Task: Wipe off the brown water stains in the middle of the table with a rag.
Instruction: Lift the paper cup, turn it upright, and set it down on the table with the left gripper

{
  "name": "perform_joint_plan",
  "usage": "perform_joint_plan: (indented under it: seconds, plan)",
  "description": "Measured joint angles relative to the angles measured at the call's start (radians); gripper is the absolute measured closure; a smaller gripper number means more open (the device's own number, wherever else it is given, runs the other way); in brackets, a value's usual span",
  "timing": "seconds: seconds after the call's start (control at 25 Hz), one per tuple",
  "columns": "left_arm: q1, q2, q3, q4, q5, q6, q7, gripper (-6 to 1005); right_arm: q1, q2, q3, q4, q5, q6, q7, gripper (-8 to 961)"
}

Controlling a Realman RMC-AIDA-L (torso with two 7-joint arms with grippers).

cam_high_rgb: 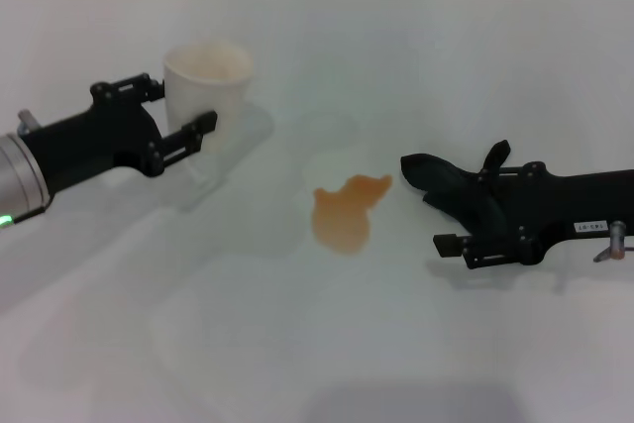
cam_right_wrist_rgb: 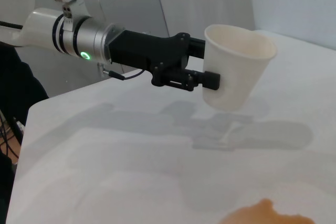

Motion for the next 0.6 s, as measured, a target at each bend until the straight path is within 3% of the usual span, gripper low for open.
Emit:
perform_joint_plan:
  seconds: [0.6]
  plan:
    - [0.026, 0.001, -0.002, -0.138, -0.022, -0.012, 0.166, 439, 0.000, 0.002, -0.079, 0.026, -0.001, 0.057, -0.045, 186]
